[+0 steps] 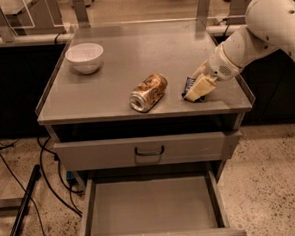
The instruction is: Pick rxbar blueberry from middle drawer and place on counter
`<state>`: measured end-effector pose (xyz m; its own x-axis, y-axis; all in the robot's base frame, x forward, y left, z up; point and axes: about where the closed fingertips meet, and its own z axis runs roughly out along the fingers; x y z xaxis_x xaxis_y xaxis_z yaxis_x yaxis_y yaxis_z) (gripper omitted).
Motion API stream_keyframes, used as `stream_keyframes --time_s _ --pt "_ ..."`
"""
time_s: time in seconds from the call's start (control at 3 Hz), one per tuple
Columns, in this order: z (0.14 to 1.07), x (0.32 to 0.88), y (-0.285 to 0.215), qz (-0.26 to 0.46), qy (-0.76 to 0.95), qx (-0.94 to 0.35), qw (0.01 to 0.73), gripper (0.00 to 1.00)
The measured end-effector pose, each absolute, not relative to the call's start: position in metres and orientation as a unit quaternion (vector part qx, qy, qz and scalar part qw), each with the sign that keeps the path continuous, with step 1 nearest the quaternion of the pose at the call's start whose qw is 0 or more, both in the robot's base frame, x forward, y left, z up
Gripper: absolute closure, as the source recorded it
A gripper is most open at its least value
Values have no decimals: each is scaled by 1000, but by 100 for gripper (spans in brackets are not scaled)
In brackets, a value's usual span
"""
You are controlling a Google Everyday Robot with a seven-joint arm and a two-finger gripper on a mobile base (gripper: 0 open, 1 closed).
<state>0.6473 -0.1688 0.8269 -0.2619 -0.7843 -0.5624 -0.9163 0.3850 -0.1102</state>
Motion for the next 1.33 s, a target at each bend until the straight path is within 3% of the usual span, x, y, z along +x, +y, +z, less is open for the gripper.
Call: stream_keyframes --time_s 0.33,1.33 --pt "826 647 -170 121 786 -540 276 85" --pt "828 643 -164 131 797 -525 268 16"
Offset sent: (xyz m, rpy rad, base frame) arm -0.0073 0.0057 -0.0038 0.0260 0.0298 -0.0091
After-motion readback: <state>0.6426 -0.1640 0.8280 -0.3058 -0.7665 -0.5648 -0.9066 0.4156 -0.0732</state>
